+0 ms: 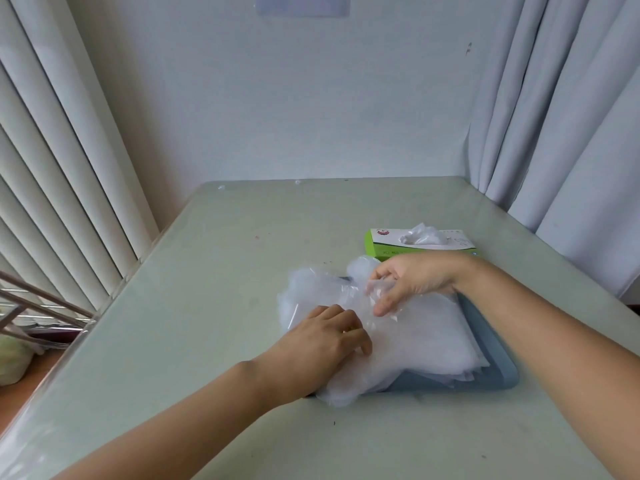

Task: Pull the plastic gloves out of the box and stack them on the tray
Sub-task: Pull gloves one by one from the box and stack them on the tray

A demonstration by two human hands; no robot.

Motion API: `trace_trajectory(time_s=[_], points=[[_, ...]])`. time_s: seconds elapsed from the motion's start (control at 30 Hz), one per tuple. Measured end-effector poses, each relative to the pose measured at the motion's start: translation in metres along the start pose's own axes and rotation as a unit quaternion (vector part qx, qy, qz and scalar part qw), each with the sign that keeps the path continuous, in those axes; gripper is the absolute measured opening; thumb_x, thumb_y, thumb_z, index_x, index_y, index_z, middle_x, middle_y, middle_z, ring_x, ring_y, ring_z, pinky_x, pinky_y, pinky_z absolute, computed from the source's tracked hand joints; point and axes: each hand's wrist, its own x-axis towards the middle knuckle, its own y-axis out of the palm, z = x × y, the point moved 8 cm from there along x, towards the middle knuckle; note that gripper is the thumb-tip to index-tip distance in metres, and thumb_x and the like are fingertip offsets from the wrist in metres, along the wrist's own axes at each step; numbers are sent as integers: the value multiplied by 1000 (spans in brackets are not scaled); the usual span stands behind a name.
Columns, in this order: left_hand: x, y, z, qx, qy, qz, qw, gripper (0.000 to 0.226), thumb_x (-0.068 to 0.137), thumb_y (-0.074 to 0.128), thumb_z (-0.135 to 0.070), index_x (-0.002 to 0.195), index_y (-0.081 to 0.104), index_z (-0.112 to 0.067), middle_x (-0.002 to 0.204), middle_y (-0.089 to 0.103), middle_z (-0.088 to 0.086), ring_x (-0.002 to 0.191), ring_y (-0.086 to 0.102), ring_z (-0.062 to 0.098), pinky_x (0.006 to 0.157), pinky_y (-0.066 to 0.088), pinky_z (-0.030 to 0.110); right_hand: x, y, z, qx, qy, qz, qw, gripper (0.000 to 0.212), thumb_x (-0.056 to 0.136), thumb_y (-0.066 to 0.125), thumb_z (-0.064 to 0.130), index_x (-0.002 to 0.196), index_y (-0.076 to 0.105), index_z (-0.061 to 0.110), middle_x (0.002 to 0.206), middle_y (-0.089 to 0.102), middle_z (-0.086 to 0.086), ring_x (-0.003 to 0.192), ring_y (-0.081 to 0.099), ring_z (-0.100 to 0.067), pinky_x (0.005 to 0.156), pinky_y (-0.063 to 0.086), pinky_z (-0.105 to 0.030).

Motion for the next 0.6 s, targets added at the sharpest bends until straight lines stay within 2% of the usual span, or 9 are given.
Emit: trace_trajectory(time_s=[0.07, 0.13, 0.23, 0.37, 0.5, 0.6], points=[[1, 2, -2, -15, 7, 20, 1000, 30, 73, 62, -14, 101, 62, -26, 99, 61, -5, 87, 59, 16, 86, 34, 20, 4, 3, 5, -40, 27, -31, 998, 43, 70, 84, 30, 107, 66, 17, 94, 73, 3, 71, 68, -5, 69, 51, -16], [2, 4, -4, -29, 9, 41, 999, 30, 75, 60, -14, 103, 63, -25, 102, 61, -4, 90, 59, 18, 88, 38, 22, 8, 2, 6, -37, 35, -63, 997, 40, 71, 83, 25, 106, 64, 20, 80, 70, 4, 60, 61, -4, 60, 44, -15], [3, 3, -5, -30, 8, 56, 998, 28, 78, 57, -15, 103, 64, -24, 103, 62, -4, 91, 59, 19, 88, 37, 21, 7, -1, 4, 75, 26, -89, 993, 37, 71, 82, 6, 99, 64, 20, 69, 57, -1, 59, 51, -10, 59, 43, -21], [4, 1, -6, -27, 10, 48, 998, 27, 78, 52, -15, 101, 65, -23, 101, 63, -3, 89, 58, 19, 86, 33, 20, -3, -3, 7, 223, -33, -74, 971, 38, 75, 64, -20, 96, 61, 12, 73, 49, -3, 54, 53, -3, 55, 49, -17], [4, 3, -4, -35, -2, 59, 998, 27, 81, 52, -14, 103, 64, -22, 103, 63, -2, 90, 57, 21, 86, 37, 23, -11, -11, 17, 266, -101, -61, 957, 40, 76, 55, -25, 90, 62, 12, 79, 45, -1, 64, 47, -5, 60, 50, -16], [6, 2, -4, -39, -6, 69, 997, 29, 83, 56, -9, 108, 63, -21, 109, 60, 0, 95, 55, 22, 93, 39, 26, -7, -23, 19, 303, -125, -91, 940, 43, 74, 55, -28, 89, 64, 11, 89, 51, -4, 78, 51, -11, 64, 51, -16]])
